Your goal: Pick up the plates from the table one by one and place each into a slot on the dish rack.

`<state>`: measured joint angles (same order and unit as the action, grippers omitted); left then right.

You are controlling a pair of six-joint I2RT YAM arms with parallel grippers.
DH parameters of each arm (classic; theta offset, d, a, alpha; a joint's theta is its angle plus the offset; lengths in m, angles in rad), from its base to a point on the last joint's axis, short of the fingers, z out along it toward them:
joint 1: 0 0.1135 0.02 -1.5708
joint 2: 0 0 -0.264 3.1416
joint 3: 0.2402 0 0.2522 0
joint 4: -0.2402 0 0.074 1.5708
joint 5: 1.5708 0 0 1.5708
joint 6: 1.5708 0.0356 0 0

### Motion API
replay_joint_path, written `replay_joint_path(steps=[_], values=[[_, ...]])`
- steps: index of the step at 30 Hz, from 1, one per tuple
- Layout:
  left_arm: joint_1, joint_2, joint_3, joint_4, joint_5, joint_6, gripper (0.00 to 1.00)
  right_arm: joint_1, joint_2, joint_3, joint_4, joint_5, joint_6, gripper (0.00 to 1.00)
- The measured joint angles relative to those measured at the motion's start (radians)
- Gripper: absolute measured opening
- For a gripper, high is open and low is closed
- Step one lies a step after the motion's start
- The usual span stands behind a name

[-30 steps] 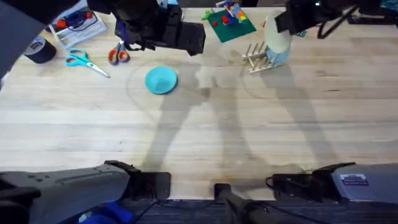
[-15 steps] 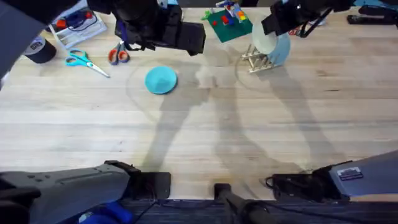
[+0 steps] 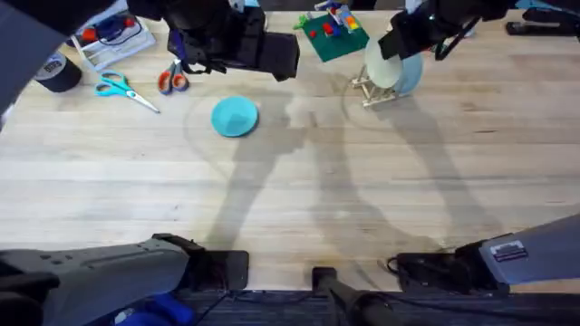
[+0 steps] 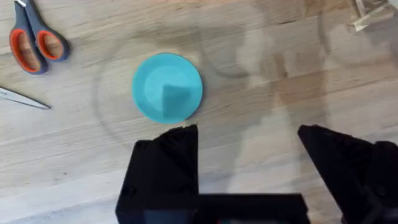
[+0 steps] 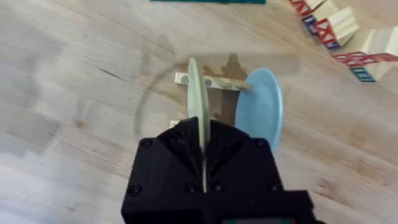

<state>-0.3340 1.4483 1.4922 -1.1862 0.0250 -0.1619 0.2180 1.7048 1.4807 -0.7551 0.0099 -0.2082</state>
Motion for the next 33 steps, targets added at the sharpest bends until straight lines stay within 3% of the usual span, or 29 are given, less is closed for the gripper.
replay_joint_path(steps=[25,33], values=[[0.0,0.0,0.0,0.0,0.0,0.0,0.98,0.0,0.103,0.003,-0.008,-0.019,0.014,0.032],[0.0,0.0,0.0,0.0,0.0,0.0,0.981,0.0,0.103,0.003,-0.001,-0.025,0.021,0.422]])
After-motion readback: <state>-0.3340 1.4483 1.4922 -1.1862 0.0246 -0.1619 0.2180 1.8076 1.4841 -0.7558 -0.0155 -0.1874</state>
